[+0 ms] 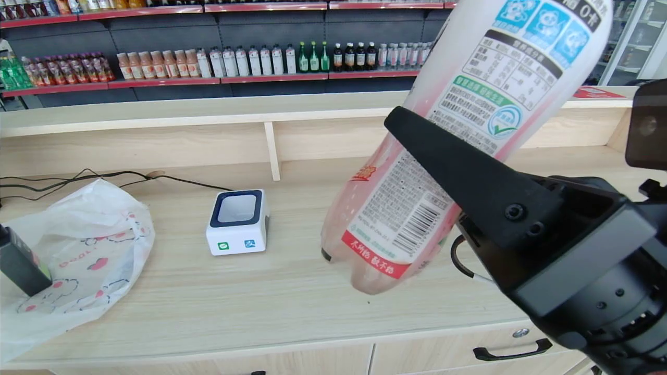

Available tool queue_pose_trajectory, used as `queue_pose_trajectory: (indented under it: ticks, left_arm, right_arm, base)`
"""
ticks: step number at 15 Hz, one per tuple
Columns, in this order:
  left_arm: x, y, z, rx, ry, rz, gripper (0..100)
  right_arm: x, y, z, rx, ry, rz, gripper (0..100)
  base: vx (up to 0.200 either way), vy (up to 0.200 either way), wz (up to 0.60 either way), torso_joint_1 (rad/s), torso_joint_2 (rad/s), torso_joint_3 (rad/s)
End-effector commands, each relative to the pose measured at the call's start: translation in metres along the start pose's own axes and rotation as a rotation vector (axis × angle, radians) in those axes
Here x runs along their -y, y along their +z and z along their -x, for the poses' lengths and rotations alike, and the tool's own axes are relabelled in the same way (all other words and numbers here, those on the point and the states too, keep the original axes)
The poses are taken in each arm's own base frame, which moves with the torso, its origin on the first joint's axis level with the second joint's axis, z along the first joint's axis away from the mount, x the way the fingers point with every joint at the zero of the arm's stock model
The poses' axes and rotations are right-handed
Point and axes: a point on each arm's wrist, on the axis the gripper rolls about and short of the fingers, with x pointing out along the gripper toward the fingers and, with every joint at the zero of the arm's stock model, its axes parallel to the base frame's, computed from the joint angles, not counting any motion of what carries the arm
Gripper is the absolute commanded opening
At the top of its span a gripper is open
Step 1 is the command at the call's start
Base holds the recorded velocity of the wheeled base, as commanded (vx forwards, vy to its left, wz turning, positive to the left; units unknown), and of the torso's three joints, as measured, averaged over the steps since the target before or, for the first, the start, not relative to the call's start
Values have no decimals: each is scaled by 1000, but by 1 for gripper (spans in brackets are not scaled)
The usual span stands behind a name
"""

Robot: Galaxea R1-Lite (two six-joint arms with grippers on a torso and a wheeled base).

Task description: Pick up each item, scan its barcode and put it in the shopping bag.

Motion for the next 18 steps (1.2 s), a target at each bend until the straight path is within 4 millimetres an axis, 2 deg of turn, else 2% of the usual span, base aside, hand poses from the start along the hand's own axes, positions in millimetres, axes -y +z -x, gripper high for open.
queue_pose_trajectory:
  ticks: [1, 7, 9, 11, 14, 18]
  left_arm:
    - [0, 0, 0, 1, 0, 1, 100]
    - [0, 0, 0, 1, 0, 1, 100]
    - [0, 0, 0, 1, 0, 1, 100]
    - [0, 0, 0, 1, 0, 1, 100]
    - [0, 0, 0, 1, 0, 1, 100]
    - [0, 0, 0, -1, 0, -2, 100]
  right_arm:
    - [0, -2, -5, 3, 4, -1, 0]
    - [7, -16, -4, -44, -19, 122, 0]
    - [15, -25, 4, -97, -47, 204, 0]
    - [35, -29, 13, -143, -106, 327, 0]
    - [79, -11, 28, -145, -299, 544, 0]
    - [106, 12, 44, -94, -536, 621, 0]
  base:
    - [0, 0, 0, 0, 0, 0]
    - [0, 0, 0, 0, 0, 0]
    - [0, 0, 0, 0, 0, 0]
    - [0, 0, 0, 0, 0, 0]
    - [0, 0, 0, 0, 0, 0]
    - [0, 0, 0, 0, 0, 0]
